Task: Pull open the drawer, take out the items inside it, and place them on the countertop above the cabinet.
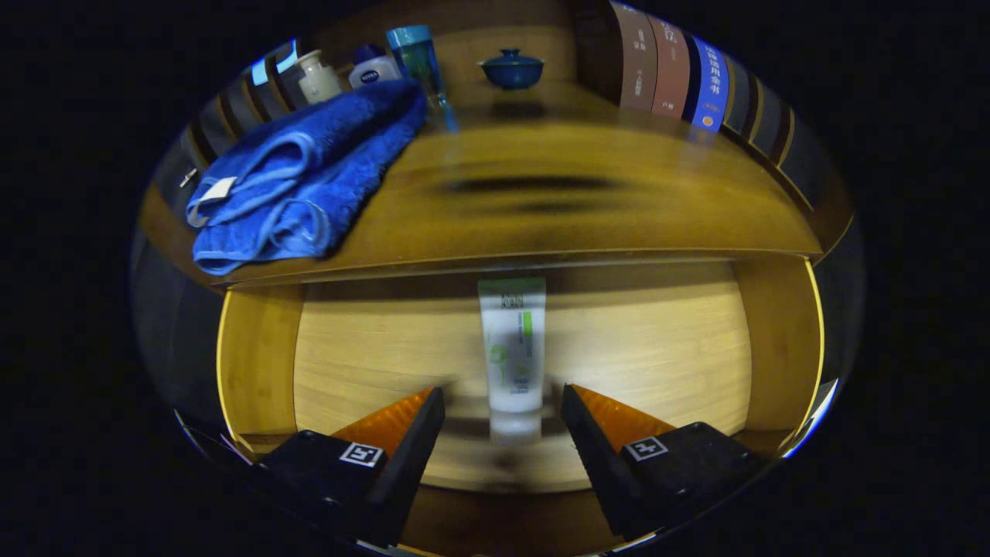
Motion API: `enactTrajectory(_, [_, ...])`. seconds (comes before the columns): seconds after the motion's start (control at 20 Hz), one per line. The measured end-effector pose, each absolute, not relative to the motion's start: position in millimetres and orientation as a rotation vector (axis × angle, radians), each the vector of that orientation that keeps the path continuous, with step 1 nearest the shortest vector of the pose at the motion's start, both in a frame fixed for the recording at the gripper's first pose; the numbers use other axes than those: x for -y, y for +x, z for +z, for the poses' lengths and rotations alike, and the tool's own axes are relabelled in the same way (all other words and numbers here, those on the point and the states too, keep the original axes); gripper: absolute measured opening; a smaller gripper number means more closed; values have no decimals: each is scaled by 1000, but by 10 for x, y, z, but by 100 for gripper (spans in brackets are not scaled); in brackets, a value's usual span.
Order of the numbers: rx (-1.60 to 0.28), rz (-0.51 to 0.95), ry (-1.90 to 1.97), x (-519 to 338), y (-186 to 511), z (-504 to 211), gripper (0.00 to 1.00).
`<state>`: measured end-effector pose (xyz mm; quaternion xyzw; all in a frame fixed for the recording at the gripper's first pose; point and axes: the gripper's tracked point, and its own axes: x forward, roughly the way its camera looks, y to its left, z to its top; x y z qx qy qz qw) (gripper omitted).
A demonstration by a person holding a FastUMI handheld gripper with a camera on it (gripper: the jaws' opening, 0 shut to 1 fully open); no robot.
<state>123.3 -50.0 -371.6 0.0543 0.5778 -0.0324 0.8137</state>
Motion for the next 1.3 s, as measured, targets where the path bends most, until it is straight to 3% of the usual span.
enactTrajectory(0.15, [-1284,-72,89,533,1213,-3858,96])
enactTrajectory(0.3, [-1331,-82,69,550,1165,-3997,89])
enactTrajectory(0.5, [-1330,-67,49,563,1145,-4034,49])
enactTrajectory(0.65, [-1328,-27,-11,549,1131,-3985,42])
enactTrajectory(1.3, [-1196,55,35,457,781,-3176,42])
